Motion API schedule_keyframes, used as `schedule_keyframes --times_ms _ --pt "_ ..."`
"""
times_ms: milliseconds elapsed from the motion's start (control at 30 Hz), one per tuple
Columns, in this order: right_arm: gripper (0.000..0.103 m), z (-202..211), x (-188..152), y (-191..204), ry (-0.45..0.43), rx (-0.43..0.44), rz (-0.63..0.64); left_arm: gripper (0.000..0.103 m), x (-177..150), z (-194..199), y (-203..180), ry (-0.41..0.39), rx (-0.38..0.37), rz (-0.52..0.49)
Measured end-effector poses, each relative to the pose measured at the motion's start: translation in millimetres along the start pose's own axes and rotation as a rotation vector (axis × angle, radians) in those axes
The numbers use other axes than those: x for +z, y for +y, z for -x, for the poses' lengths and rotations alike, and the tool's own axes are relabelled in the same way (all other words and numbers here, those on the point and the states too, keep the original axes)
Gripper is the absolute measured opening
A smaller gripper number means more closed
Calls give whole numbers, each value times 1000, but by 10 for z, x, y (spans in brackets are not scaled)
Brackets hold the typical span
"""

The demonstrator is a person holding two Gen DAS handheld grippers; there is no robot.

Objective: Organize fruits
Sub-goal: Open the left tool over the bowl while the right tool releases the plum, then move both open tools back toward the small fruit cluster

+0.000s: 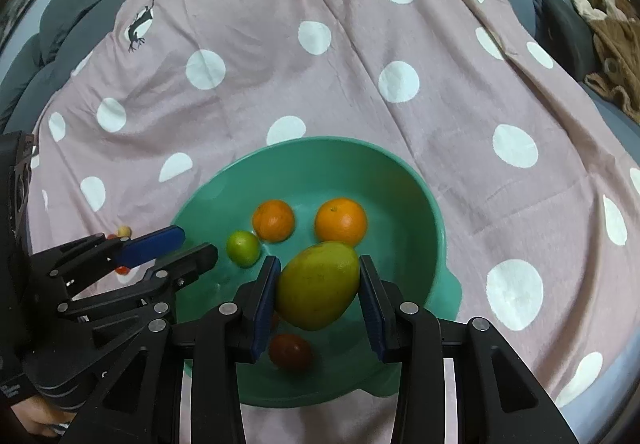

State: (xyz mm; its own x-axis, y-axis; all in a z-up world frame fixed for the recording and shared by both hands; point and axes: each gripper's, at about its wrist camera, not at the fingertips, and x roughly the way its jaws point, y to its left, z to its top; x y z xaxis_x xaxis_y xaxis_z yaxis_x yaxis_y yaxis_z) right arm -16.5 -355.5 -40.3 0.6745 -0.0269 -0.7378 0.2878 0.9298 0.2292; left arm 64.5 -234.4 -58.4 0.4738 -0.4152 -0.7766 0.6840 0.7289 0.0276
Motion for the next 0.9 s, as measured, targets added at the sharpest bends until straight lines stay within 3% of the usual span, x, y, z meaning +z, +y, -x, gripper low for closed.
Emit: schedule_keyframes --times_ms 167,267,400,500,733,900 --pt "40 -13 -7 -15 20 -6 -14 46 7 10 -8 -4 4 2" --pt "41 -4 -12 -15 28 -13 -17 60 3 57 -22 -16 12 2" --pt "43 84 5 -6 -2 -9 -17 70 -5 140 1 -40 36 6" --pt "48 143 30 16 -21 -14 -9 73 -18 216 40 -58 39 21" --pt "49 328 89 1 -65 -3 -41 80 -154 469 279 -98 67 74" --pt "49 372 79 76 -68 0 -22 81 -399 589 571 -77 80 163"
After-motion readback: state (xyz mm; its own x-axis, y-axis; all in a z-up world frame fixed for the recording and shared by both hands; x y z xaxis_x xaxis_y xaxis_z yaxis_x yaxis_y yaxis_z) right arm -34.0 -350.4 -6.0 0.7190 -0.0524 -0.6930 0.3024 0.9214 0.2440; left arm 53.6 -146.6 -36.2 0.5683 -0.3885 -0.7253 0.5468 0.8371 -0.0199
